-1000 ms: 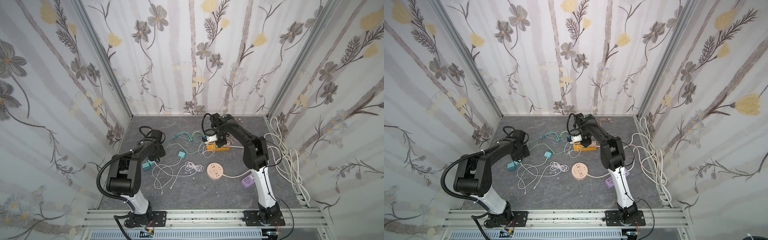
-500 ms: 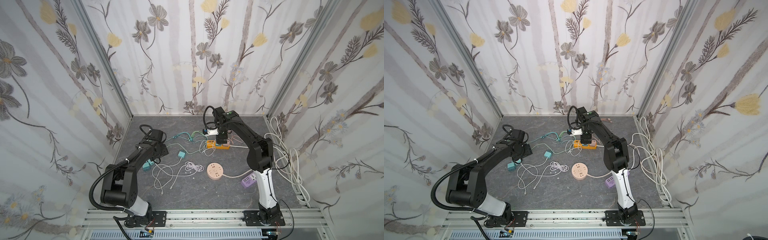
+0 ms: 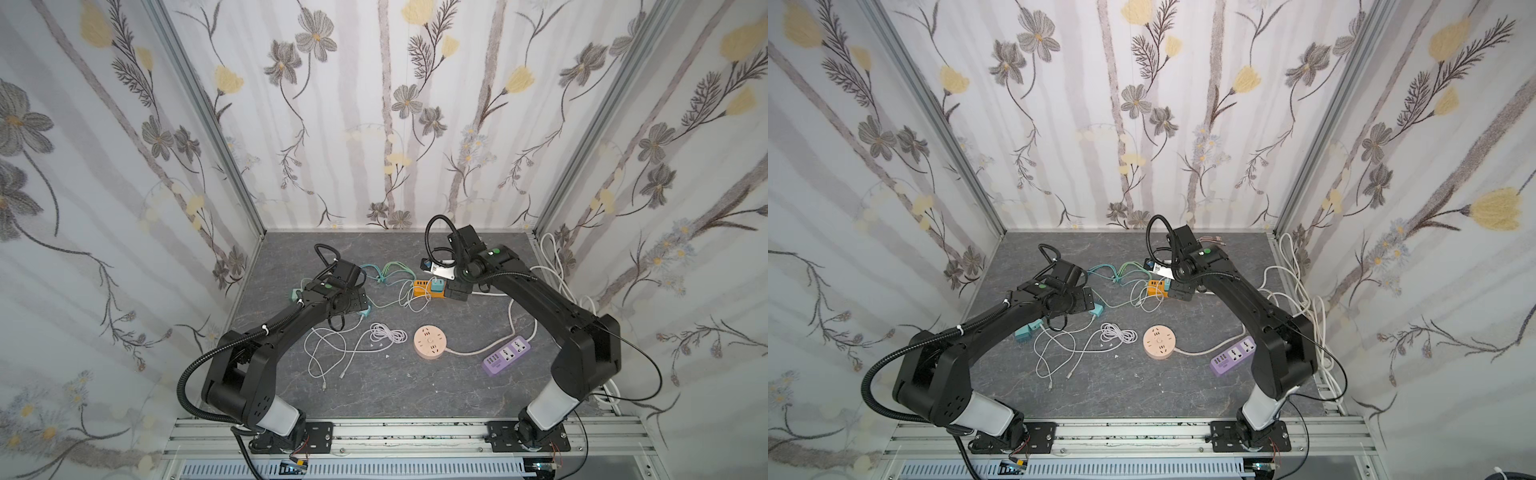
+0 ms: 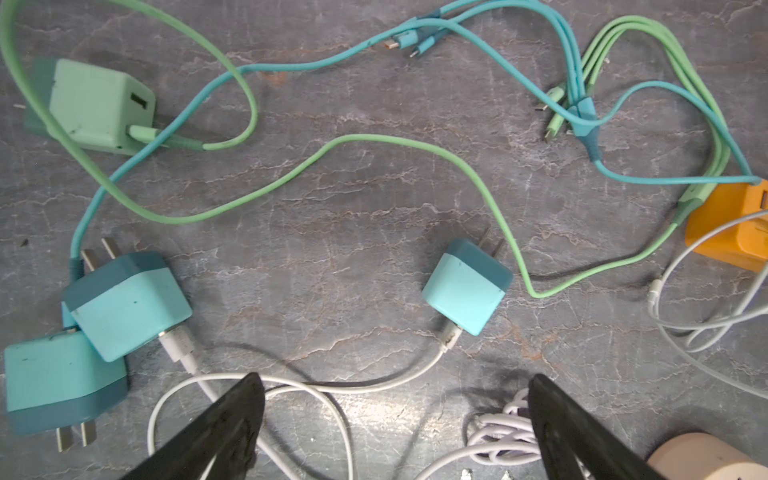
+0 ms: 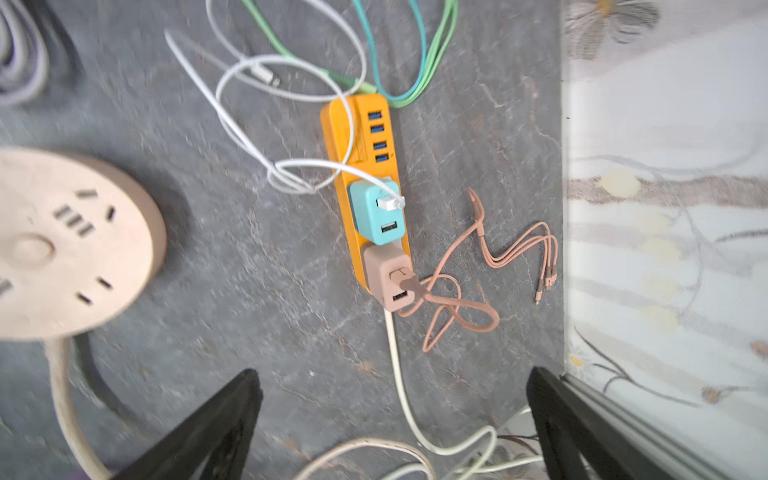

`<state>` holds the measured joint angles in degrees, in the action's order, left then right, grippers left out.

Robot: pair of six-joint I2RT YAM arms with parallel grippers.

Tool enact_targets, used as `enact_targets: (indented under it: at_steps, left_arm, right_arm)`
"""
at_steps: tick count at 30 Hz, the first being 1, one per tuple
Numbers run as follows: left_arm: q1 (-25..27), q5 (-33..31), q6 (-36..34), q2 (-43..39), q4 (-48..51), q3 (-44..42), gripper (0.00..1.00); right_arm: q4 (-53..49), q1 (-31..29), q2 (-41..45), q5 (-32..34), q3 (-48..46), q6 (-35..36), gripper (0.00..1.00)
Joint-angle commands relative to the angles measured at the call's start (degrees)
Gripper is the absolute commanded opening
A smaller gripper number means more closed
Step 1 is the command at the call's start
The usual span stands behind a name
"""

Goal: Insert the plug
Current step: 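Open and raise the right gripper while the left descends over a teal charger, then grasp the teal charger on the table with the left gripper while the right hovers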

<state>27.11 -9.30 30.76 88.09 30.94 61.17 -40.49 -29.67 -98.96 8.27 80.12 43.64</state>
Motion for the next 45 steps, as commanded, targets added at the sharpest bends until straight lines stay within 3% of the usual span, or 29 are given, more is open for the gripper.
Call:
enact_targets:
  at_steps: [1,5,8,10,17,20,24,31,37,45]
  left_arm:
    - [2.76,-3.71,1.9,1.52,-1.24,1.72,1.0]
    - [7.28,-7.39,3.6,4.14,0.12,3.82,1.0]
    - [8.32,-8.98,5.62,4.78,-0.45,3.07,1.0]
    - [8.31,-8.9,6.51,5.01,-1.13,2.11,1.0]
    - [7.8,-5.35,7.99,7.87,-1.39,1.04,1.0]
    - [6.98,0.66,3.57,8.73,-4.32,0.1,1.0]
    - [6.17,-0.37,-2.08,10.85,-2.07,1.47,1.0]
    - [3.0,-0.93,-8.38,15.99,1.5,5.31,0.95]
    - [2.35,2.41,-12.77,20.69,3.95,9.56,0.91]
    - [2.15,3.06,-15.17,24.99,5.36,13.39,0.82]
  right_arm:
    - [13.02,-0.91,8.54,-3.2,-8.94,-26.61,0.99]
    - [19.2,-0.29,17.74,-9.99,-21.92,-49.82,0.99]
    - [22.08,0.93,21.84,-17.45,-30.75,-60.39,0.99]
    - [21.01,1.61,22.66,-18.2,-33.74,-64.19,0.99]
    - [18.0,1.88,19.36,-24.56,-37.57,-71.72,0.99]
    - [16.88,1.77,16.05,-26.9,-37.15,-76.01,0.99]
    - [22.29,0.49,12.72,-31.19,-38.84,-81.23,0.99]
    - [22.3,-4.57,6.46,-34.41,-34.62,-81.85,0.99]
    - [21.96,-6.28,4.6,-38.41,-31.26,-82.04,0.99]
    - [20.89,-5.95,12.58,-29.43,-34.02,-83.69,0.99]
